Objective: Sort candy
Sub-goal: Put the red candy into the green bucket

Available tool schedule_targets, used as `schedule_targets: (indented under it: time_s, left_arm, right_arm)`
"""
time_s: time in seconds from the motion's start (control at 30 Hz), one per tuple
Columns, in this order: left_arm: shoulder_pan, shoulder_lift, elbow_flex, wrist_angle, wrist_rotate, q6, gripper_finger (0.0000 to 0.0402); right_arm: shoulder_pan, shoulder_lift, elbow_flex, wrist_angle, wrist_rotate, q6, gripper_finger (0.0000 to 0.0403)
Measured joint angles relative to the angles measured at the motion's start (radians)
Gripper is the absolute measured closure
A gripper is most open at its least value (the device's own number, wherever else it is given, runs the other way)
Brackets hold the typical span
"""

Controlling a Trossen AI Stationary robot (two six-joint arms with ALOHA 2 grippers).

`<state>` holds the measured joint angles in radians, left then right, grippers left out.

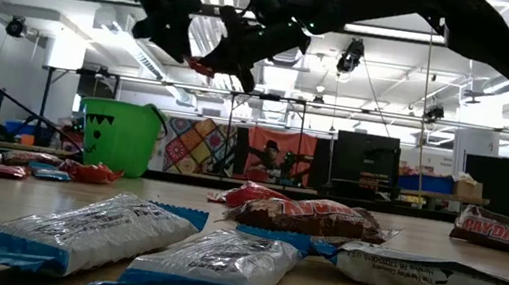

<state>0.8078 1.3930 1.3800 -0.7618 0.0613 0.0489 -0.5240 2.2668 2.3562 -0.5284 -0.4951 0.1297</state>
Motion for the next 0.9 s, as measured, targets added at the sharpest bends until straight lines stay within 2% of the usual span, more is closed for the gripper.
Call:
schedule_targets:
  time_s: [0.4, 0.9]
  left_arm:
    - [-0.002, -0.002, 0.0, 0.004, 0.088, -0.056, 0.0268]
    - [-0.002, -0.002, 0.0, 0.009, 0.091, -0.053, 0.0268]
  right_arm:
    - [-0.002, 0.0, 0.0, -0.019, 0.063, -0.049, 0.039]
    - [0.0, -0.001, 0.0, -0.049, 0.076, -0.052, 0.039]
